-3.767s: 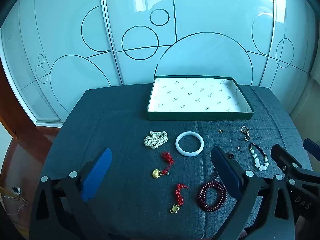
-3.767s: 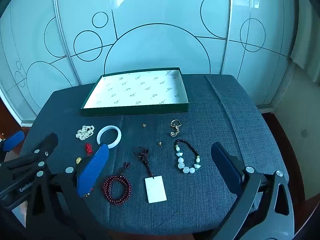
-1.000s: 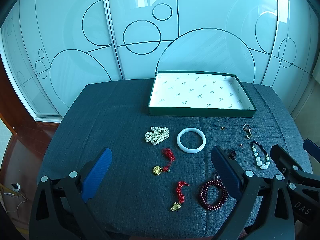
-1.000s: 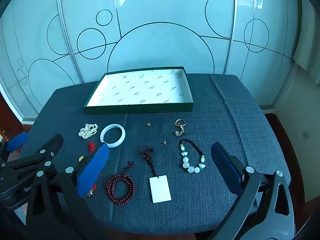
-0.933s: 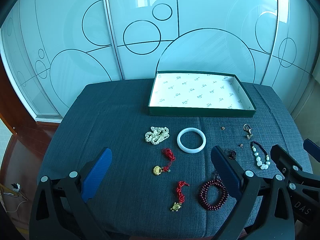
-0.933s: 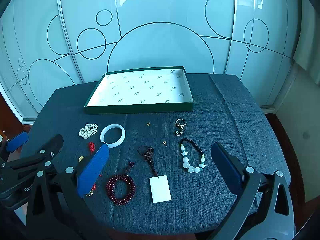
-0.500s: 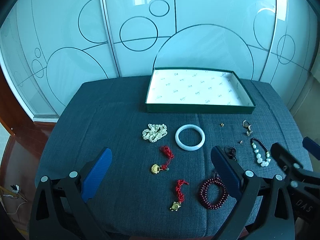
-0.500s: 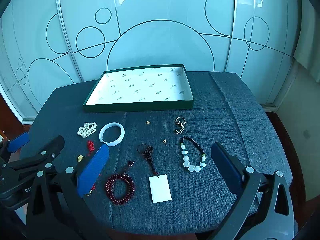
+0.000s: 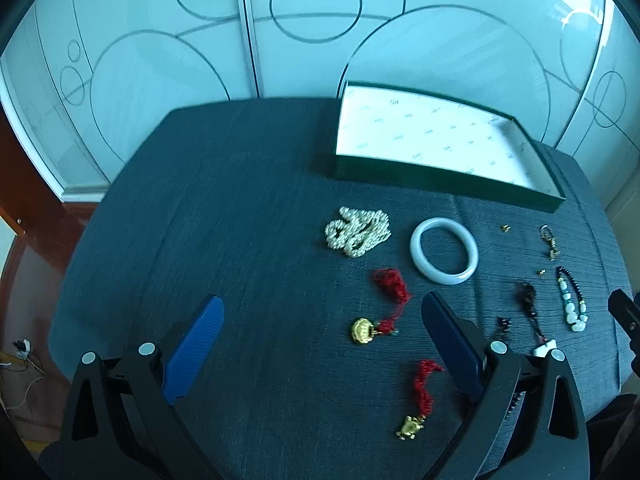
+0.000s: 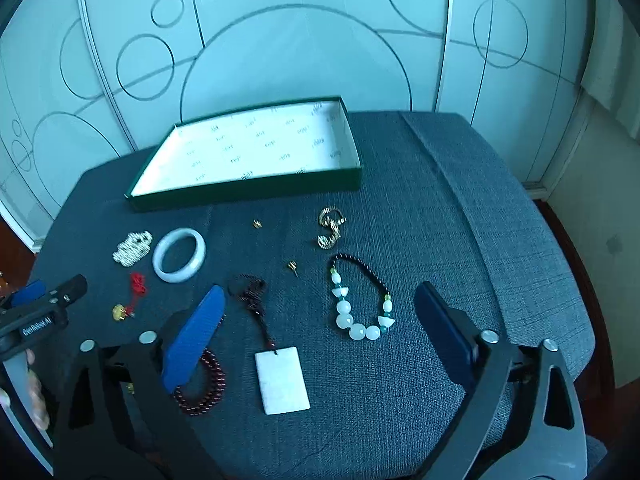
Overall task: Organize jewelry
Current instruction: 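Reach the left tool to the pearl strand and close on it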
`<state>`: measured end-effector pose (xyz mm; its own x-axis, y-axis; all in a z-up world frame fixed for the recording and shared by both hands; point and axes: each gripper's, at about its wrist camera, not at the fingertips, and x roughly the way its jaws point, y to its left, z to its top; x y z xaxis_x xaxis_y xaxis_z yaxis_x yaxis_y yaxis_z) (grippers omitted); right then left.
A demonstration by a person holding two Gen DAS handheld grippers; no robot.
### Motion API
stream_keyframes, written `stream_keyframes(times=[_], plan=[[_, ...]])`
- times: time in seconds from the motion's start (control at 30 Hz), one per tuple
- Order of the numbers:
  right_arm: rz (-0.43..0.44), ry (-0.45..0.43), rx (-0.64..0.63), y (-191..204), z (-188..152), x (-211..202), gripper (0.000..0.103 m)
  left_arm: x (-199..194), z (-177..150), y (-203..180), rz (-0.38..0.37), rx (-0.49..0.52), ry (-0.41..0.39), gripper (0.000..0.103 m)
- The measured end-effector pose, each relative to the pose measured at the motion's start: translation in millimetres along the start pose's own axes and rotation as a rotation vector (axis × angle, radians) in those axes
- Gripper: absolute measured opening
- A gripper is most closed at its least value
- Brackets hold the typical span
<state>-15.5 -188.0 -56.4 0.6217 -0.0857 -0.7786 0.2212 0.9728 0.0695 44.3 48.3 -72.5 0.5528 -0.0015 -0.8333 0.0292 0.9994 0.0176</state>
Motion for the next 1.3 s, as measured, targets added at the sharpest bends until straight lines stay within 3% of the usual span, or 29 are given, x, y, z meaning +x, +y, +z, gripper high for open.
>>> stream_keyframes(times=[0.1,0.47,0.67,0.7,0.73,0.8,1.03,1.17,1.23,1.3], plan=[[0.004,0.036,0.006,-4,-5,13,0.082,9,3,2,-0.002,0.001,0.006,0.098],[0.01,0.08,0.028,-13,-9,37,0.082,51,30,-8,-0.073,-0.001,0.047,0.098],[0.016,0.092,0.041,-17,-10,42,0.082,74,42,-16,-0.038,0.03,0.05,0.097],[0.016,0.093,0.042,-18,-9,42,0.082,78,43,-16,-0.03,0.028,0.049,0.093],[0.017,0.093,0.042,-18,-9,43,0.082,81,44,-15,-0.024,0.028,0.051,0.078],[0.015,0.094,0.04,-18,-6,46,0.082,90,45,-13,-0.025,0.02,0.075,0.069],[0.0,0.068,0.014,-12,17,56,0.082,90,43,-16,0.001,0.043,0.046,0.07],[-0.005,0.06,0.013,-12,32,64,0.082,88,41,-19,-0.021,0.054,0.038,0.07],[-0.01,0.063,0.013,-13,33,66,0.082,86,41,-20,-0.019,0.065,0.024,0.077],[-0.007,0.073,0.02,-16,34,70,0.082,89,39,-21,-0.015,0.072,0.024,0.077]])
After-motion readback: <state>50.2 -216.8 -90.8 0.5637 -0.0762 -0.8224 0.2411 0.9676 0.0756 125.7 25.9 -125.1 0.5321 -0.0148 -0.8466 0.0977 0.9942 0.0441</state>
